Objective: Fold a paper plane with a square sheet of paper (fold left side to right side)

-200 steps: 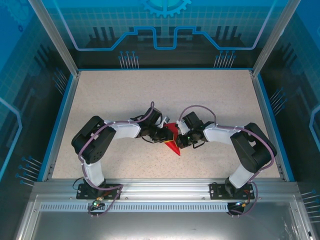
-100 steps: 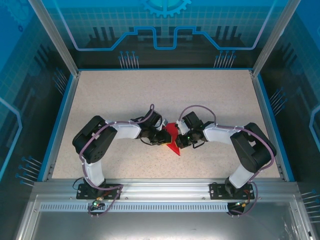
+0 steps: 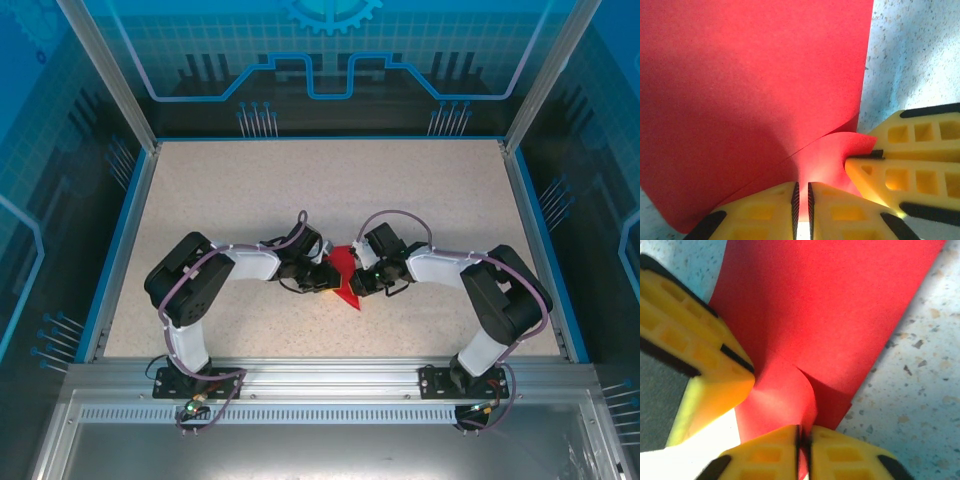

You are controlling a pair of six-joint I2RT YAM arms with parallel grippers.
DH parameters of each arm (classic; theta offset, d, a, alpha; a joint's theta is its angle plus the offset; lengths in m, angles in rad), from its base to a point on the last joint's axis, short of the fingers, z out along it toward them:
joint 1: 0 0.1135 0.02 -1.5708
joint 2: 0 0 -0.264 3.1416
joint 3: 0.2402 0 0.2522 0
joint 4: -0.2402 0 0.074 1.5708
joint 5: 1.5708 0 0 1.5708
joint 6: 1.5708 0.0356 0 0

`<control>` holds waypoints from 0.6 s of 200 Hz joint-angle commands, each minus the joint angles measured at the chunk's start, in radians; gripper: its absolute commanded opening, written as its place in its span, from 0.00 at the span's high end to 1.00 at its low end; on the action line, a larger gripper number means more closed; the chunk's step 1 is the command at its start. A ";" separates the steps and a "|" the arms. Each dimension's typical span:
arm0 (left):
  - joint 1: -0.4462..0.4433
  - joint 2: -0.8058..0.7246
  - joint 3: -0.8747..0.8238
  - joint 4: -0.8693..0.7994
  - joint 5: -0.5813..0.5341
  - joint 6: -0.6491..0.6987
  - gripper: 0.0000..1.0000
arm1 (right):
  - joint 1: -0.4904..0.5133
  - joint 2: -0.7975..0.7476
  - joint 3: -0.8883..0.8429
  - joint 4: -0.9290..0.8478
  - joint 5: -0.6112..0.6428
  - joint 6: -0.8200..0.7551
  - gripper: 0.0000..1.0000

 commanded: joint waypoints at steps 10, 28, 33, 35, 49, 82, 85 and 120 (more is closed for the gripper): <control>-0.004 0.022 -0.045 -0.080 -0.054 0.020 0.83 | -0.044 -0.106 0.027 -0.105 -0.029 0.003 0.71; -0.005 0.023 -0.044 -0.077 -0.054 0.020 0.84 | -0.054 -0.168 0.019 -0.139 -0.057 0.004 0.64; -0.005 0.023 -0.044 -0.077 -0.054 0.019 0.83 | -0.055 -0.179 0.015 -0.146 -0.075 0.006 0.63; -0.004 0.023 -0.044 -0.078 -0.054 0.019 0.83 | -0.055 -0.186 0.010 -0.148 -0.091 0.008 0.63; -0.005 0.022 -0.045 -0.077 -0.053 0.020 0.83 | -0.054 -0.202 -0.014 -0.151 -0.183 0.017 0.64; -0.005 0.017 -0.047 -0.077 -0.055 0.021 0.84 | -0.029 -0.191 -0.092 -0.060 -0.399 0.088 0.73; -0.005 0.017 -0.046 -0.077 -0.055 0.021 0.84 | -0.027 -0.187 -0.095 -0.054 -0.410 0.096 0.74; -0.005 0.016 -0.047 -0.076 -0.054 0.020 0.84 | 0.002 -0.132 -0.091 -0.030 -0.407 0.107 0.75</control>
